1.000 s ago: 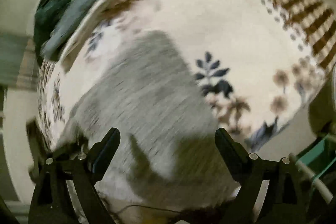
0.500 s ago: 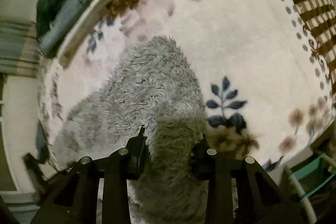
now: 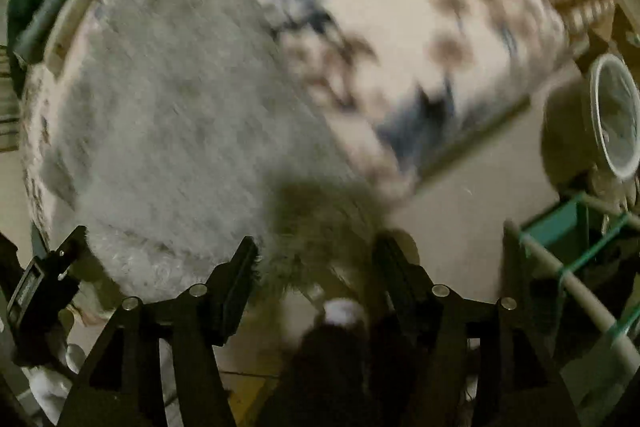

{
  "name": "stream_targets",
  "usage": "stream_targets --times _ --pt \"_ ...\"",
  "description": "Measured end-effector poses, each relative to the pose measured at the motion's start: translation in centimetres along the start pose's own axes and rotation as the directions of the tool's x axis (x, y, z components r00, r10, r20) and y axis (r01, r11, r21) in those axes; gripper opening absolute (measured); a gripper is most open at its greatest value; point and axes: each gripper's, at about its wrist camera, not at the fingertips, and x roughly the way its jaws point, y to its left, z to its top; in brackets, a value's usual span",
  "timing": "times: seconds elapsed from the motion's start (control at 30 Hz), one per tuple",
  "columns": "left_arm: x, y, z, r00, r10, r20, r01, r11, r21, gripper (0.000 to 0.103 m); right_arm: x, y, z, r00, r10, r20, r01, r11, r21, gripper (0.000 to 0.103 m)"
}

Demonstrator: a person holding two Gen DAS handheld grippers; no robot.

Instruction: Fold towel

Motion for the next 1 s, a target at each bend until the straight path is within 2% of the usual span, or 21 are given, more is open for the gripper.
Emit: stream_targets --times 0.07,0.2,0.3,0.37,0.4,0.43,0.47,0.53,0.57,0.63,0.67,0.73,0.77,0.83,0.87,0.9,0.93,1.0 --pt "0.1 1.2 -2.3 0.998 0.033 -0.044 -0.033 0.999 0.012 0.06 0.2 -0.6 -0.8 1.0 -0.019 -0.013 0.019 1.0 -0.015 0.064" --pt "0.5 3.6 -5.1 0.99 0.049 -0.133 -0.056 0.997 -0.047 0.06 -0.8 -1.5 -1.0 1.0 0.005 -0.003 -0.005 1.0 0.009 0.064" --pt "-0.8 3.9 -5.0 0.993 0.045 -0.109 -0.053 0.996 -0.069 0.06 -1.9 -1.5 -0.8 0.996 0.072 0.059 -0.076 0.995 0.061 0.064" --pt "-2.6 3.6 -4.1 0.998 0.026 -0.062 -0.031 0.996 -0.078 0.06 -2.3 -2.6 -0.7 0.985 0.146 0.092 -0.158 0.979 0.129 0.064" --pt "-3.2 3.3 -3.5 0.999 0.02 -0.041 -0.023 0.997 -0.078 0.06 -2.0 -3.5 -0.6 0.974 0.209 0.093 -0.223 0.956 0.193 0.062" --pt "-4.0 2.8 -2.8 1.0 0.011 -0.012 -0.012 0.997 -0.074 0.06 -1.2 -4.6 -0.6 0.946 0.312 0.093 -0.325 0.902 0.282 0.051" --pt "-4.6 2.3 -1.9 1.0 -0.003 0.015 0.004 0.998 -0.066 0.06 -0.4 -5.5 -0.7 0.916 0.388 0.105 -0.399 0.849 0.345 0.015" --pt "-5.3 1.5 -0.1 0.999 -0.019 0.041 0.021 0.998 -0.056 0.06 1.5 -7.7 -1.5 0.838 0.516 0.175 -0.533 0.708 0.464 0.009" --pt "-5.6 1.5 0.5 0.998 -0.029 0.049 0.032 0.998 -0.058 0.06 1.9 -8.5 -1.8 0.834 0.516 0.195 -0.539 0.686 0.489 0.009" --pt "-6.2 1.2 1.8 0.996 -0.044 0.078 0.049 0.997 -0.063 0.06 2.6 -9.7 -2.3 0.872 0.457 0.177 -0.476 0.704 0.527 0.009" --pt "-6.6 1.0 2.3 0.994 -0.052 0.098 0.058 0.997 -0.056 0.06 2.4 -9.7 -2.4 0.889 0.429 0.162 -0.447 0.732 0.515 0.009" --pt "-7.0 0.6 3.8 0.99 -0.059 0.125 0.065 0.997 -0.045 0.06 0.6 -8.4 -1.7 0.935 0.331 0.131 -0.354 0.835 0.421 0.011" --pt "-7.0 0.6 4.2 0.989 -0.061 0.136 0.067 0.997 -0.04 0.06 -0.4 -7.4 -1.1 0.947 0.294 0.127 -0.321 0.869 0.376 0.017" --pt "-6.3 -0.1 6.3 0.987 -0.048 0.151 0.052 0.998 -0.026 0.06 -2.8 -5.1 0.2 0.954 0.256 0.154 -0.29 0.916 0.275 0.043" --pt "-5.4 -0.6 7.3 0.988 -0.042 0.149 0.043 0.999 -0.004 0.06 -3.7 -4.1 1.0 0.954 0.247 0.17 -0.283 0.93 0.234 0.067" --pt "-4.6 -0.8 7.9 0.989 -0.034 0.141 0.032 0.999 0.017 0.06 -4.5 -2.8 1.9 0.953 0.238 0.189 -0.272 0.944 0.186 0.076" --pt "-3.5 -1.1 8.7 0.993 -0.005 0.12 -0.001 0.999 0.051 0.06 -5.2 -1.1 3.1 0.95 0.23 0.211 -0.259 0.959 0.118 0.076" --pt "-1.4 -1.7 9.9 0.996 0.004 0.092 -0.013 0.995 0.098 0.06 -5.5 2.1 5.6 0.955 0.201 0.219 -0.205 0.979 -0.003 0.078"
